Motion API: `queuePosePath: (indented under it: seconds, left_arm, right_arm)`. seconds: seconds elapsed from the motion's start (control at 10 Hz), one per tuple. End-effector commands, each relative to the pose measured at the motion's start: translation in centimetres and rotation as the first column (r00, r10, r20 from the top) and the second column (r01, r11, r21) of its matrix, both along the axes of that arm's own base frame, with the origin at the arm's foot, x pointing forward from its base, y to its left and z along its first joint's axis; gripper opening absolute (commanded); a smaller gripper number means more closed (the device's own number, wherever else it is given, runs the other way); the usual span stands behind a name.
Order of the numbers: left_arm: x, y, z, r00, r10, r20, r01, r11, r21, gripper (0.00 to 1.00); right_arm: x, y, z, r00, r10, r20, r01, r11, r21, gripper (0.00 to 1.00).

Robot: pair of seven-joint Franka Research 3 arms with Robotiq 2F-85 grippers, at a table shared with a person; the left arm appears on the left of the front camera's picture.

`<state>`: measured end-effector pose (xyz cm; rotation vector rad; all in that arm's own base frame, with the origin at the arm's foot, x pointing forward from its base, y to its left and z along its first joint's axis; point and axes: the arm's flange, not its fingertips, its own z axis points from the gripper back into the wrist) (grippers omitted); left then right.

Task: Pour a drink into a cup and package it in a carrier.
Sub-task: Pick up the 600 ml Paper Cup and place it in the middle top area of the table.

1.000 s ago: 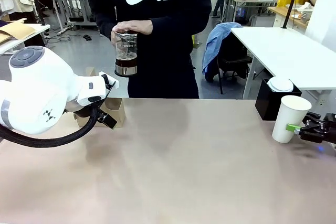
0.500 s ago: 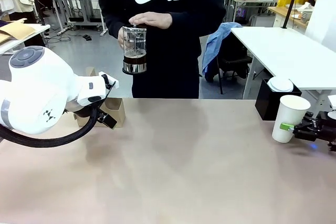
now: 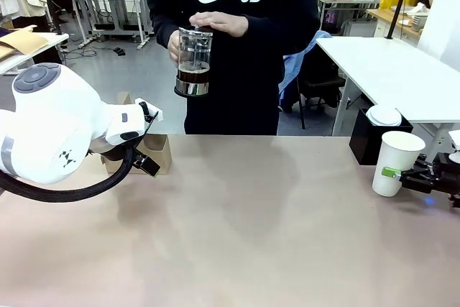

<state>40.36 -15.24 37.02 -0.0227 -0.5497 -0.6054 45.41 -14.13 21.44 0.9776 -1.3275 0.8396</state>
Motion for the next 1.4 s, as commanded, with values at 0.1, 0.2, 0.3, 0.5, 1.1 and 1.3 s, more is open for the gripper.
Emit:
queuePosePath:
  seconds: [0.1, 0.2, 0.3, 0.5, 1.1, 1.3]
  left_arm:
    - [0.0, 0.1, 0.0, 1.0, 0.001, 0.0, -0.001, 1.0, -0.002, 1.0]
    - [0.0, 0.1, 0.0, 1.0, 0.001, 0.0, -0.001, 1.0, -0.002, 1.0]
    - [0.0, 0.1, 0.0, 1.0, 0.001, 0.0, -0.001, 1.0, -0.002, 1.0]
    - [0.0, 0.1, 0.0, 1.0, 0.001, 0.0, -0.001, 1.0, -0.002, 1.0]
    - [0.0, 0.1, 0.0, 1.0, 0.001, 0.0, -0.001, 1.0, -0.002, 1.0]
    - [0.0, 0.1, 0.0, 1.0, 0.001, 0.0, -0.001, 1.0, -0.002, 1.0]
  right_arm:
    - [-0.4, 2.1, 2.0, 0.999, -0.041, 0.01, 0.041, 0.999, 0.009, 0.81]
    - [-0.6, 4.0, 4.1, 0.995, -0.099, 0.016, 0.099, 0.995, 0.011, 0.81]
    - [-0.5, 6.3, 6.3, 0.985, -0.173, 0.009, 0.173, 0.985, 0.019, 0.81]
    - [1.1, 11.4, 9.2, 0.975, -0.221, 0.011, 0.221, 0.975, 0.034, 0.81]
    - [10.7, 25.1, 9.6, 0.958, -0.287, 0.025, 0.287, 0.958, -0.003, 0.81]
    - [13.6, 27.1, 7.1, 0.956, -0.293, 0.013, 0.293, 0.956, -0.027, 0.81]
